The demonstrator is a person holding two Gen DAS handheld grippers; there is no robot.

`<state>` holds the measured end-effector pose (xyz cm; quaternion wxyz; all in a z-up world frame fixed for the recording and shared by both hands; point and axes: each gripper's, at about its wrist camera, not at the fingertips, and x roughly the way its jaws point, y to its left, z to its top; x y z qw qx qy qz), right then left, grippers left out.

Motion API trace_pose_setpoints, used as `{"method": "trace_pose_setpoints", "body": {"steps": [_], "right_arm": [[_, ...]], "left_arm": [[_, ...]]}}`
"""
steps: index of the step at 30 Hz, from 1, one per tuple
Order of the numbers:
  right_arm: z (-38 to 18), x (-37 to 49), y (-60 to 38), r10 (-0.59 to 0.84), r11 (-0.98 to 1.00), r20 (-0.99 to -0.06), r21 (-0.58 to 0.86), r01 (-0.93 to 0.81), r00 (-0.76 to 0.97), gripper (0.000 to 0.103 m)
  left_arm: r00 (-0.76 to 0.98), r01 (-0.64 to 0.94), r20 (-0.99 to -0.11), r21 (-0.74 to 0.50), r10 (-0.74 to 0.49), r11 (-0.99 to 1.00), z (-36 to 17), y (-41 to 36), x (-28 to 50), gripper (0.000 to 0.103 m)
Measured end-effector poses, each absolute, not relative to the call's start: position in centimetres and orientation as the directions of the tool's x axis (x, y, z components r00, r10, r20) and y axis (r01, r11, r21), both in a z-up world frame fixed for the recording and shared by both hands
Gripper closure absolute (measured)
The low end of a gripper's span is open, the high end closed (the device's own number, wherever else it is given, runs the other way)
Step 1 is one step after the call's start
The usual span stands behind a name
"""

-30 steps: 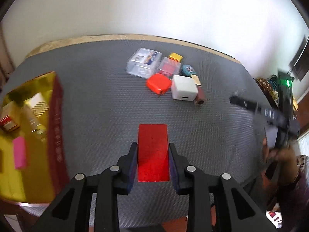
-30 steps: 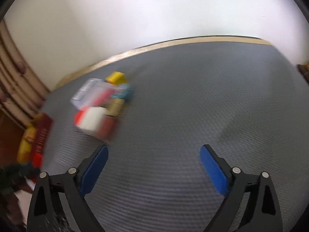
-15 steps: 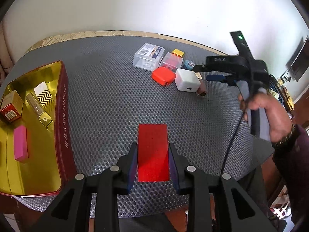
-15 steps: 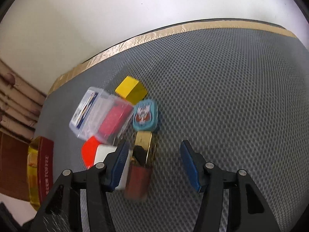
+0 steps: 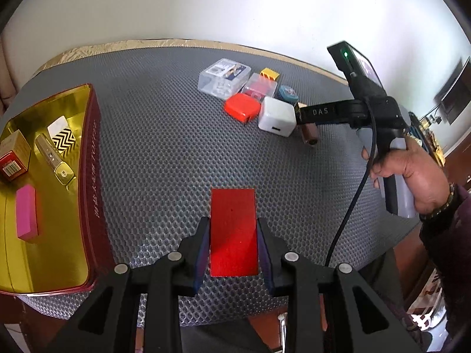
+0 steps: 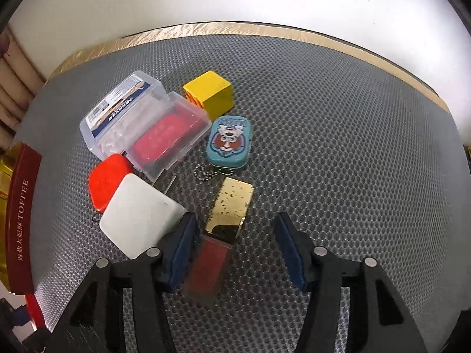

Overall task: Organize rigid objects
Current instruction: 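Carry the red block to the tin with the left tool while the right tool grasps the gold lipstick, then release the red block into the tin with the left tool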

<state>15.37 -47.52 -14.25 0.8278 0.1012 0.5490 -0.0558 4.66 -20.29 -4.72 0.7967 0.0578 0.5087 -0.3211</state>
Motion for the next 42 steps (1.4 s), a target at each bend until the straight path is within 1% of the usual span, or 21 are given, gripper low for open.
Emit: {"method": "trace_pose_setpoints", "body": {"steps": [2, 3, 4, 6, 7, 9, 16, 20, 24, 28, 31, 36, 39, 42], "right_arm": [[-14.3, 14.9, -47.0, 0.006, 0.981, -0.913, 0.085, 0.176, 0.408, 0.052], [-14.3, 14.4, -47.0, 0.010, 0.982, -0.908, 0.089, 0.169, 0.419, 0.060], [-14.3, 13.9, -47.1, 0.018, 0.981, -0.902, 0.100, 0.167, 0.431, 0.065], [-14.3, 12.7, -47.8, 0.043, 0.977, -0.893, 0.132, 0.170, 0.447, 0.082], [-14.4, 12.1, -48.5, 0.065, 0.970, -0.888, 0.163, 0.181, 0.455, 0.083], [-14.5, 11.2, -49.6, 0.116, 0.954, -0.875, 0.230, 0.194, 0.470, 0.084], [-15.1, 8.4, -51.8, 0.228, 0.904, -0.844, 0.368, 0.216, 0.486, 0.084], [-15.5, 6.4, -52.9, 0.277, 0.877, -0.828, 0.425, 0.223, 0.487, 0.084], [-15.0, 6.0, -51.4, 0.292, 0.869, -0.821, 0.442, 0.221, 0.491, 0.084], [-14.8, 4.7, -51.6, 0.314, 0.855, -0.808, 0.469, 0.222, 0.498, 0.084], [-14.9, 4.3, -51.9, 0.333, 0.835, -0.796, 0.498, 0.235, 0.506, 0.084], [-15.2, 3.3, -52.4, 0.365, 0.796, -0.774, 0.548, 0.257, 0.518, 0.084], [-15.2, 2.2, -53.2, 0.389, 0.771, -0.758, 0.579, 0.265, 0.523, 0.084], [-15.2, 1.8, -52.9, 0.394, 0.763, -0.754, 0.587, 0.270, 0.525, 0.084]], "left_arm": [[0.280, 0.570, -0.847, -0.231, -0.451, 0.788, -4.7, -20.4, 4.6, 0.072], [0.284, 0.569, -0.845, -0.232, -0.453, 0.789, -4.6, -20.4, 4.6, 0.073], [0.293, 0.566, -0.840, -0.231, -0.456, 0.791, -4.4, -20.4, 4.5, 0.073], [0.308, 0.558, -0.832, -0.235, -0.462, 0.796, -4.2, -20.3, 4.6, 0.072], [0.308, 0.554, -0.830, -0.241, -0.465, 0.797, -4.2, -20.2, 4.6, 0.072], [0.302, 0.548, -0.829, -0.253, -0.470, 0.798, -4.2, -20.0, 4.6, 0.073], [0.326, 0.530, -0.813, -0.265, -0.482, 0.806, -3.0, -19.7, 4.2, 0.072], [0.359, 0.513, -0.799, -0.262, -0.482, 0.817, -1.9, -18.7, 3.9, 0.072], [0.404, 0.461, -0.786, -0.267, -0.468, 0.846, -1.0, -16.3, 3.9, 0.072], [0.472, 0.385, -0.776, -0.245, -0.418, 0.890, 0.2, -12.6, 4.3, 0.072], [0.542, 0.280, -0.780, -0.183, -0.313, 0.942, 0.4, -9.1, 5.4, 0.072], [0.559, 0.161, -0.806, -0.125, -0.195, 0.979, -1.0, -4.6, 8.5, 0.072], [0.557, 0.147, -0.812, -0.107, -0.172, 0.983, -2.0, -3.7, 10.3, 0.072], [0.543, 0.161, -0.820, -0.109, -0.180, 0.981, -2.7, -3.6, 12.1, 0.072]]}}
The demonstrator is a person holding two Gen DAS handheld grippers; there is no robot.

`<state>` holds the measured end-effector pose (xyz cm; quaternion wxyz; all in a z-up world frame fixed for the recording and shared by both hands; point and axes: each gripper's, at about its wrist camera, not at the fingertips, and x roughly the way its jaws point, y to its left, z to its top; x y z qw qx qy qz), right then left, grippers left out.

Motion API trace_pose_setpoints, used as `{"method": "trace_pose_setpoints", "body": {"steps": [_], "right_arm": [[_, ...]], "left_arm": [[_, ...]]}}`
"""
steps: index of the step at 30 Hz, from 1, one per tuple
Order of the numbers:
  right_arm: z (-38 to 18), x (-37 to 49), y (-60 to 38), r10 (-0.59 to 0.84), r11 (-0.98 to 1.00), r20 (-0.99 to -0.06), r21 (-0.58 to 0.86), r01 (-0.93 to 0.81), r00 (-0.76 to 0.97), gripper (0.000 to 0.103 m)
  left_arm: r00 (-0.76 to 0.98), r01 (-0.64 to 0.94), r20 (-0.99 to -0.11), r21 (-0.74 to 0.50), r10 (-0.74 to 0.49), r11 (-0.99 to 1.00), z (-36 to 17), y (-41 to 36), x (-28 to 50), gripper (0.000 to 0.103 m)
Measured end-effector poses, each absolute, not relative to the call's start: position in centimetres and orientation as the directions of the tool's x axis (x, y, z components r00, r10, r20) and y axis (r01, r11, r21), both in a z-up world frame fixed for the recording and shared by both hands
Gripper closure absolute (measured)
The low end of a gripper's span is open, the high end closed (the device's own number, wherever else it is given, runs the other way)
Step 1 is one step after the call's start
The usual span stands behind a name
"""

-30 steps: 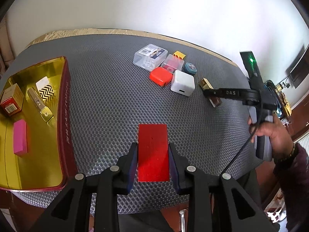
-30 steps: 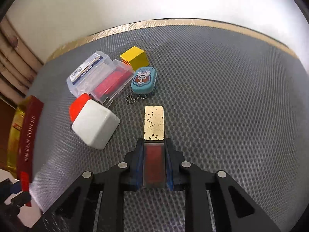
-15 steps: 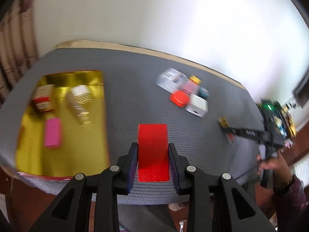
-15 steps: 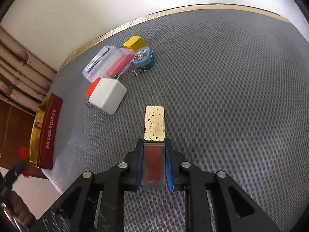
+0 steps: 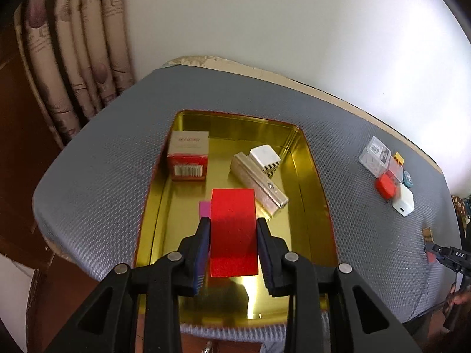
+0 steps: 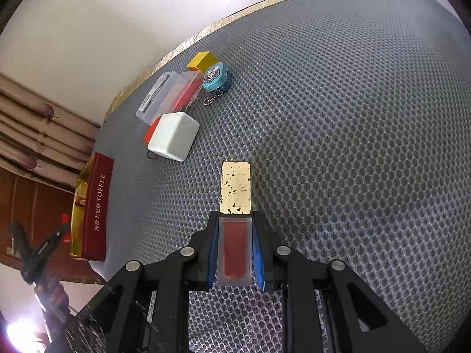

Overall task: Organize rigid objects
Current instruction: 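Release the red block into the tin with the left tool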

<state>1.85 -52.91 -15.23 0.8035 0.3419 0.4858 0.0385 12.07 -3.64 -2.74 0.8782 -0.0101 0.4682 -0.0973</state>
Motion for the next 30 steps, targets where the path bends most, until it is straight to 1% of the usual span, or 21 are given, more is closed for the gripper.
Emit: {"method": "trace_pose_setpoints", "body": {"steps": [1, 3, 5, 6, 7, 9, 13, 19, 22, 28, 30], "right_arm": [[-15.3, 1.8, -52.7, 0.395, 0.760, -0.753, 0.589, 0.273, 0.526, 0.084], [-15.2, 1.8, -52.3, 0.396, 0.759, -0.753, 0.591, 0.274, 0.526, 0.084], [-15.3, 1.7, -52.0, 0.393, 0.754, -0.752, 0.593, 0.283, 0.529, 0.084], [-15.3, 1.6, -52.0, 0.395, 0.750, -0.751, 0.596, 0.286, 0.529, 0.084], [-15.3, 1.6, -52.0, 0.395, 0.748, -0.749, 0.598, 0.288, 0.532, 0.084], [-15.3, 1.4, -51.7, 0.393, 0.743, -0.748, 0.601, 0.294, 0.535, 0.084], [-15.5, 1.2, -51.9, 0.403, 0.727, -0.739, 0.617, 0.302, 0.539, 0.084], [-15.0, 1.2, -52.3, 0.422, 0.717, -0.722, 0.636, 0.286, 0.548, 0.084], [-14.0, 1.0, -51.9, 0.441, 0.706, -0.705, 0.655, 0.271, 0.555, 0.084], [-9.0, 2.9, -48.2, 0.504, 0.721, -0.659, 0.677, 0.148, 0.559, 0.084], [-7.1, 4.4, -46.1, 0.532, 0.728, -0.640, 0.680, 0.088, 0.554, 0.084]], "left_arm": [[0.541, 0.154, -0.824, -0.101, -0.169, 0.983, -2.9, -3.7, 12.7, 0.072], [0.541, 0.185, -0.820, -0.099, -0.186, 0.978, -3.3, -4.1, 13.7, 0.072], [0.542, 0.174, -0.826, -0.069, -0.154, 0.982, -3.5, -4.3, 14.5, 0.072], [0.535, 0.181, -0.829, -0.075, -0.162, 0.981, -3.7, -4.5, 14.8, 0.067], [0.527, 0.191, -0.832, -0.081, -0.172, 0.978, -3.9, -4.5, 15.1, 0.066], [0.525, 0.142, -0.841, -0.060, -0.126, 0.988, -4.1, -4.3, 15.3, 0.065], [0.542, 0.115, -0.829, -0.089, -0.138, 0.989, -3.3, -3.8, 14.1, 0.064], [0.580, 0.110, -0.797, -0.130, -0.169, 0.985, -0.9, -3.8, 9.7, 0.063], [0.589, 0.111, -0.783, -0.170, -0.203, 0.979, -0.4, -3.4, 7.3, 0.063], [0.626, 0.045, -0.768, -0.138, -0.136, 0.989, 0.2, -1.9, 4.7, 0.063], [0.625, 0.013, -0.769, -0.162, -0.135, 0.987, 0.0, -1.0, 4.7, 0.063]]}}
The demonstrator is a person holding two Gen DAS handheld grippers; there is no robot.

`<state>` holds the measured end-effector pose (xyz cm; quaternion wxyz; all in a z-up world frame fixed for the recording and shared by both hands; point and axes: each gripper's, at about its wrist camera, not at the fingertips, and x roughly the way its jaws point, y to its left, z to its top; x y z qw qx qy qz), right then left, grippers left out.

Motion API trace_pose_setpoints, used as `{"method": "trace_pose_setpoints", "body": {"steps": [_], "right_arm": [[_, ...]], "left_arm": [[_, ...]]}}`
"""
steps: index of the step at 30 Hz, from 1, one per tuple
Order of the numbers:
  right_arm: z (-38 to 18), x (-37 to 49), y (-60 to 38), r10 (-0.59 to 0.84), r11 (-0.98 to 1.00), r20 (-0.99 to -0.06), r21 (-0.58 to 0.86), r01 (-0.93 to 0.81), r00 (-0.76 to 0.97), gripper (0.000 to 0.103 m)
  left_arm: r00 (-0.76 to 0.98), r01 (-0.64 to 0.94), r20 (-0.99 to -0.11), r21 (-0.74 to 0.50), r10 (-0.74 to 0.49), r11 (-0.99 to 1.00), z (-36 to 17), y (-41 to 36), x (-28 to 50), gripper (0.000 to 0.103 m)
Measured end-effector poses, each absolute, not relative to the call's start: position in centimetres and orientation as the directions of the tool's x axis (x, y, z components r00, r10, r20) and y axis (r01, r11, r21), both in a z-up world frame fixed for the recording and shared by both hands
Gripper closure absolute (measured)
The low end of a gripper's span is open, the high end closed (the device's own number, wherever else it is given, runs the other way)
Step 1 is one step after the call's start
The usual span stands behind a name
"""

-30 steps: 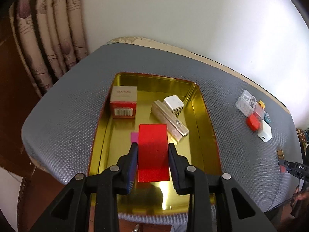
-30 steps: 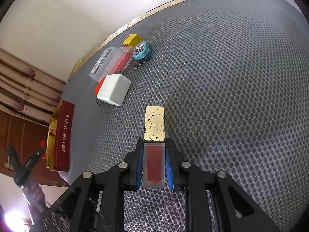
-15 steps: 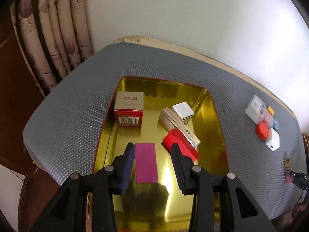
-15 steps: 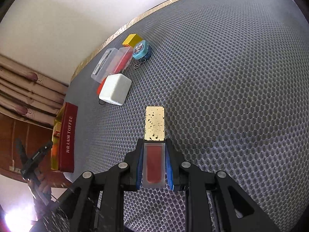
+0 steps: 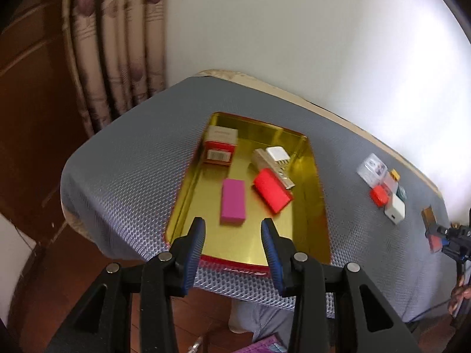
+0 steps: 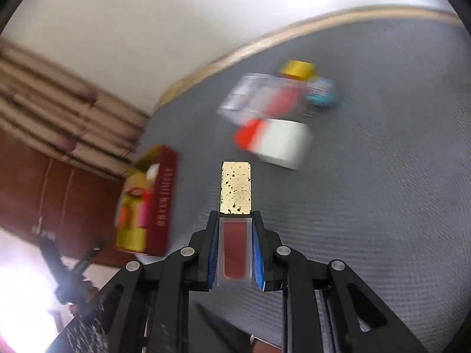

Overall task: Organize rigid objects
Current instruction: 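Release the red block into the tin with the left tool, then lower the gold lipstick into the tin and open the right tool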

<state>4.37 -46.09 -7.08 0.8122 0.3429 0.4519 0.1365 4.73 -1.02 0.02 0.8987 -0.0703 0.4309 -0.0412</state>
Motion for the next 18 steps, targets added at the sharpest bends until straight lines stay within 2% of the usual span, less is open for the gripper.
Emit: {"method": "trace_pose_setpoints", "body": {"steps": [5, 8, 11, 18], "right_arm": [[-2.9, 9.9, -38.0, 0.642, 0.707, -0.587, 0.702, -0.085, 0.493, 0.084], [-2.5, 13.6, -32.6, 0.687, 0.692, -0.586, 0.708, -0.140, 0.430, 0.084], [-3.2, 17.1, -28.6, 0.723, 0.671, -0.589, 0.724, -0.162, 0.362, 0.084], [-6.4, 22.2, -21.2, 0.709, 0.704, -0.665, 0.685, -0.187, 0.232, 0.084]], "left_arm": [[0.587, -0.038, -0.795, -0.217, -0.154, 0.975, -1.5, 0.6, 5.6, 0.063], [0.560, -0.052, -0.812, -0.233, -0.165, 0.971, -2.4, 0.9, 5.8, 0.063], [0.558, -0.057, -0.812, -0.242, -0.170, 0.969, -2.7, 1.0, 6.0, 0.063], [0.559, -0.051, -0.813, -0.231, -0.163, 0.972, -3.0, 1.0, 6.2, 0.061]]}}
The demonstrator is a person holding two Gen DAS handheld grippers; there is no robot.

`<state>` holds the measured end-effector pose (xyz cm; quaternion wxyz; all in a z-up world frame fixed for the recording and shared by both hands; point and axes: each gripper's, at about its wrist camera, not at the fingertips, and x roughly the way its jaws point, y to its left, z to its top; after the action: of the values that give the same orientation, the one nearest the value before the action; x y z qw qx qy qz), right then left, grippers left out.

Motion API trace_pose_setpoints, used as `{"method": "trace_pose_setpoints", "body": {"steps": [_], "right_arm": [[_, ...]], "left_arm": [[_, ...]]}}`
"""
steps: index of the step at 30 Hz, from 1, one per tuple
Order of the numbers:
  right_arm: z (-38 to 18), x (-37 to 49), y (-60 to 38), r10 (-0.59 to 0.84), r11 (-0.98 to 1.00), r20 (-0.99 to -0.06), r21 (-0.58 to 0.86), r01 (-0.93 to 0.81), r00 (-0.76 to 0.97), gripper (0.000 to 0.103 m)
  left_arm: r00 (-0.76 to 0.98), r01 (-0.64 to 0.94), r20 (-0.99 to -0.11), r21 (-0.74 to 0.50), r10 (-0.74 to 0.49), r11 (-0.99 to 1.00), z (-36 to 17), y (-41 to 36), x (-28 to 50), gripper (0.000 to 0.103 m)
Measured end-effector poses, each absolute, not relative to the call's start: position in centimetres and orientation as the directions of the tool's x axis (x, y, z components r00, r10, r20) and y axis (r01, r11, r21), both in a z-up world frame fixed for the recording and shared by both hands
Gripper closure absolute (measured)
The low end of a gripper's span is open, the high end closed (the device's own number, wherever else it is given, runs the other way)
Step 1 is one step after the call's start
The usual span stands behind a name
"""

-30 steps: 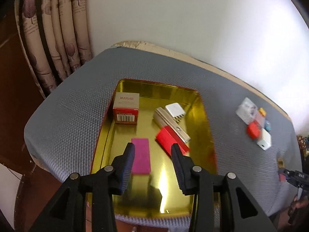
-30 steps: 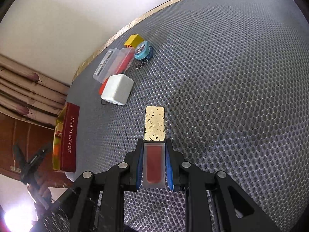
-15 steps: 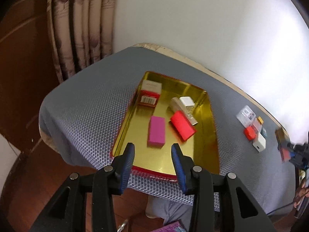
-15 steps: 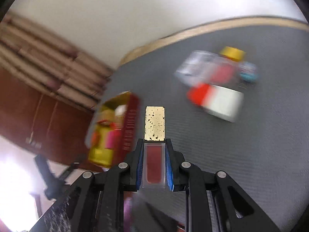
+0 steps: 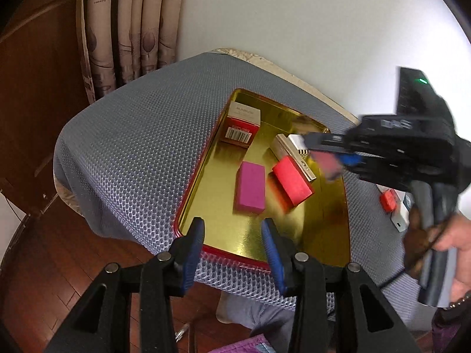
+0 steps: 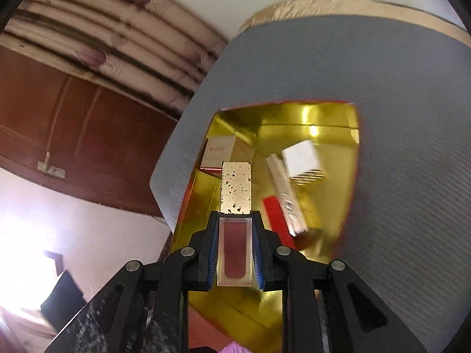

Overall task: Organize rigid objects
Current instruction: 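Lower the gold lipstick into the tin and open the right tool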

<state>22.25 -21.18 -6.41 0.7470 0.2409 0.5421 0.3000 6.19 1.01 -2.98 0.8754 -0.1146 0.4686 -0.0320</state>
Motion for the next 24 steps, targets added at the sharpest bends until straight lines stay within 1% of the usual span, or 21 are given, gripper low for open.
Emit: {"method": "trace_pose_setpoints", "body": {"steps": [4, 5, 6, 7, 8, 9, 11, 13, 14, 16, 17, 18, 20, 21, 23, 24], "right_arm": [[-7.5, 23.7, -19.3, 0.697, 0.717, -0.689, 0.667, -0.202, 0.199, 0.081], [-7.6, 23.9, -18.9, 0.687, 0.727, -0.698, 0.658, -0.199, 0.202, 0.074], [-7.7, 24.3, -18.5, 0.672, 0.740, -0.711, 0.643, -0.197, 0.206, 0.061], [-7.6, 24.3, -18.3, 0.670, 0.742, -0.712, 0.639, -0.203, 0.209, 0.055], [-7.5, 24.5, -18.1, 0.669, 0.743, -0.712, 0.637, -0.204, 0.214, 0.042], [-7.3, 24.4, -18.2, 0.664, 0.748, -0.713, 0.633, -0.200, 0.224, 0.033], [-6.9, 24.5, -18.2, 0.670, 0.742, -0.704, 0.643, -0.190, 0.236, 0.032], [-5.9, 24.0, -19.8, 0.656, 0.752, -0.704, 0.640, -0.156, 0.271, 0.029], [-5.5, 23.8, -20.4, 0.643, 0.761, -0.708, 0.634, -0.138, 0.293, 0.025], [-3.6, 22.3, -23.5, 0.606, 0.777, -0.702, 0.623, -0.089, 0.375, 0.021], [-2.9, 21.9, -24.6, 0.587, 0.787, -0.703, 0.611, -0.081, 0.402, 0.012], [-1.9, 20.6, -26.6, 0.543, 0.812, -0.705, 0.580, -0.069, 0.455, 0.001], [-0.6, 17.9, -30.0, 0.455, 0.856, -0.702, 0.515, -0.051, 0.549, 0.000], [-0.5, 15.7, -32.5, 0.452, 0.860, -0.669, 0.503, -0.088, 0.590, 0.000], [-2.4, 13.3, -36.1, 0.498, 0.827, -0.652, 0.555, -0.088, 0.571, 0.000], [-4.8, 12.1, -38.5, 0.534, 0.795, -0.672, 0.605, -0.035, 0.512, 0.000]], "left_arm": [[0.554, -0.048, -0.812, -0.252, -0.184, 0.966, -3.1, 1.5, 6.5, 0.058], [0.554, -0.048, -0.810, -0.261, -0.192, 0.964, -3.1, 1.6, 6.5, 0.056], [0.554, -0.047, -0.809, -0.266, -0.196, 0.963, -3.1, 1.7, 6.6, 0.055], [0.554, -0.048, -0.809, -0.269, -0.199, 0.962, -3.1, 1.8, 6.6, 0.055], [0.555, -0.048, -0.807, -0.273, -0.202, 0.961, -3.1, 1.9, 6.6, 0.055], [0.556, -0.049, -0.806, -0.274, -0.202, 0.960, -3.0, 1.7, 6.6, 0.053], [0.558, -0.046, -0.805, -0.274, -0.203, 0.961, -2.9, 1.7, 6.5, 0.051], [0.560, -0.041, -0.802, -0.278, -0.208, 0.960, -2.8, 1.7, 6.5, 0.050], [0.560, -0.039, -0.801, -0.281, -0.212, 0.959, -2.7, 1.8, 6.4, 0.049], [0.569, -0.028, -0.791, -0.290, -0.223, 0.957, -2.5, 1.8, 6.2, 0.049], [0.577, -0.020, -0.785, -0.292, -0.227, 0.956, -2.2, 1.7, 6.0, 0.048], [0.585, -0.013, -0.779, -0.290, -0.227, 0.957, -2.0, 1.5, 5.9, 0.048], [0.598, 0.018, -0.768, -0.272, -0.228, 0.962, -1.6, 0.6, 5.5, 0.048], [0.604, 0.037, -0.764, -0.259, -0.228, 0.965, -1.5, 0.2, 5.4, 0.048], [0.617, 0.089, -0.752, -0.227, -0.232, 0.970, -1.1, -1.2, 4.7, 0.048], [0.621, 0.118, -0.748, -0.208, -0.236, 0.971, -0.9, -2.1, 4.4, 0.048]]}}
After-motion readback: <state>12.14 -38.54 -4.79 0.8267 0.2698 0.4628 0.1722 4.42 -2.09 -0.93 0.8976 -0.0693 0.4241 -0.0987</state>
